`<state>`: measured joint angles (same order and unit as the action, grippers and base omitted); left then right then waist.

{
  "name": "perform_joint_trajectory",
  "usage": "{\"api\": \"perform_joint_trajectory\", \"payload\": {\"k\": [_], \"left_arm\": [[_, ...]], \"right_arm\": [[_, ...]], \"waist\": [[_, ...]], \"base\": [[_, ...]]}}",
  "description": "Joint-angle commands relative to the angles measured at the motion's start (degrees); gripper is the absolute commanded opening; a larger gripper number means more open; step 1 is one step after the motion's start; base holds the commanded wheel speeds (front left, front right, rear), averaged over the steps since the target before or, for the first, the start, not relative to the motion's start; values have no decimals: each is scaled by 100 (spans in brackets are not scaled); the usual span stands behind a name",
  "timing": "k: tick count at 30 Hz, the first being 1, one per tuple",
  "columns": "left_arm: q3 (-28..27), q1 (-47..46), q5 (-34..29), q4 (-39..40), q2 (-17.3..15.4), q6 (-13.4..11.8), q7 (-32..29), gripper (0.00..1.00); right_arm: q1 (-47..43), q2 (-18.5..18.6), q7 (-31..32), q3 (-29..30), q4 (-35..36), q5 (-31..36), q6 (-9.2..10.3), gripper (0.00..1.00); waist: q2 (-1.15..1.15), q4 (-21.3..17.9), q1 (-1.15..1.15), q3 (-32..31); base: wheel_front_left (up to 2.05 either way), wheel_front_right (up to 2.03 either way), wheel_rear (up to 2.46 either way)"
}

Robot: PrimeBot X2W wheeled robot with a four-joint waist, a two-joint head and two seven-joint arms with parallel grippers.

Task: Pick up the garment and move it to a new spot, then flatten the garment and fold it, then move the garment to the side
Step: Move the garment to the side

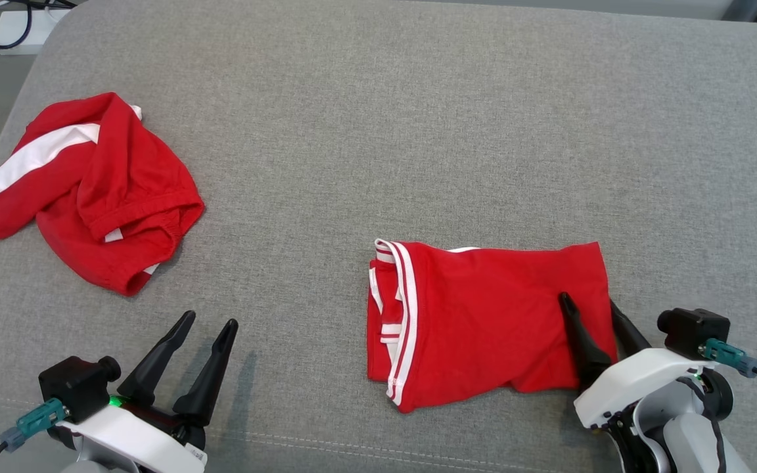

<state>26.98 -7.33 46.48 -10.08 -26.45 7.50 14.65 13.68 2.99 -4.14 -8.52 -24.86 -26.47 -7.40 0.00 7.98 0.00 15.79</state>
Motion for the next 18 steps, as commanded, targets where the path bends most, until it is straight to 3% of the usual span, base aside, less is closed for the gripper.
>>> {"api": "perform_joint_trajectory", "payload": {"k": [1, 2, 13, 18], "left_arm": [[-224, -132, 41, 92, -205, -1, 35, 100], [-228, -134, 45, 84, -202, -1, 35, 100], [-324, -28, -177, -112, 78, -1, 35, 100], [-440, 85, -396, -241, 286, -1, 35, 100]], "right_arm": [[84, -12, 52, -292, -30, -41, -9, 32], [96, -12, 72, -350, -72, -67, -9, 0], [10, -12, -41, 85, -80, 154, -9, 0], [-224, -12, 73, 157, -68, 121, -9, 0]], "waist": [[0, 20, 0, -6], [0, 23, 0, -18], [0, -231, 0, -613], [0, -545, 0, -951]], "base": [[0, 0, 0], [0, 0, 0], [0, 0, 0], [0, 0, 0]]}}
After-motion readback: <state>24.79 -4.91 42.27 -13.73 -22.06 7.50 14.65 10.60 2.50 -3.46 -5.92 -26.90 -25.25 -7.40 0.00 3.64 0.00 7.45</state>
